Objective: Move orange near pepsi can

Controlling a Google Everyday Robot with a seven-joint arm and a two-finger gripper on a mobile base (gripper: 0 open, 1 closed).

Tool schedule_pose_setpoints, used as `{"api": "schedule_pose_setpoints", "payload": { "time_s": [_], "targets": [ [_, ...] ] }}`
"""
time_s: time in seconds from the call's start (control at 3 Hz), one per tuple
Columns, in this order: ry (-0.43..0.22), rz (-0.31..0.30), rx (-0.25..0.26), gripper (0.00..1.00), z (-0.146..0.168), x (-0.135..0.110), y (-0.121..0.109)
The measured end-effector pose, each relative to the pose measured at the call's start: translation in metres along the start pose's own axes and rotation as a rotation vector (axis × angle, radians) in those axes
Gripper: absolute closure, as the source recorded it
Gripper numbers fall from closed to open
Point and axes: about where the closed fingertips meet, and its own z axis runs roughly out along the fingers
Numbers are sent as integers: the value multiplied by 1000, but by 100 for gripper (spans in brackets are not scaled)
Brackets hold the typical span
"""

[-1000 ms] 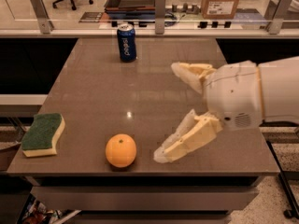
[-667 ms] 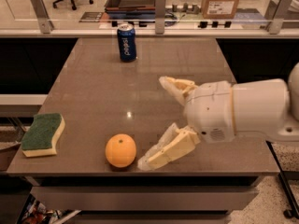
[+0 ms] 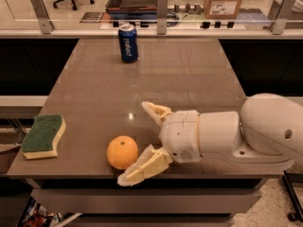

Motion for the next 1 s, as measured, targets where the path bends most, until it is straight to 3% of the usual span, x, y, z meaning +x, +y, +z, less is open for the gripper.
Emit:
{"api": "schedule_pose_setpoints", "payload": {
  "time_s": [0.33,1.0],
  "targets": [
    [-26,19,-23,16,18,15,10],
    [-21,7,-26,62,19,11,12]
  ]
}}
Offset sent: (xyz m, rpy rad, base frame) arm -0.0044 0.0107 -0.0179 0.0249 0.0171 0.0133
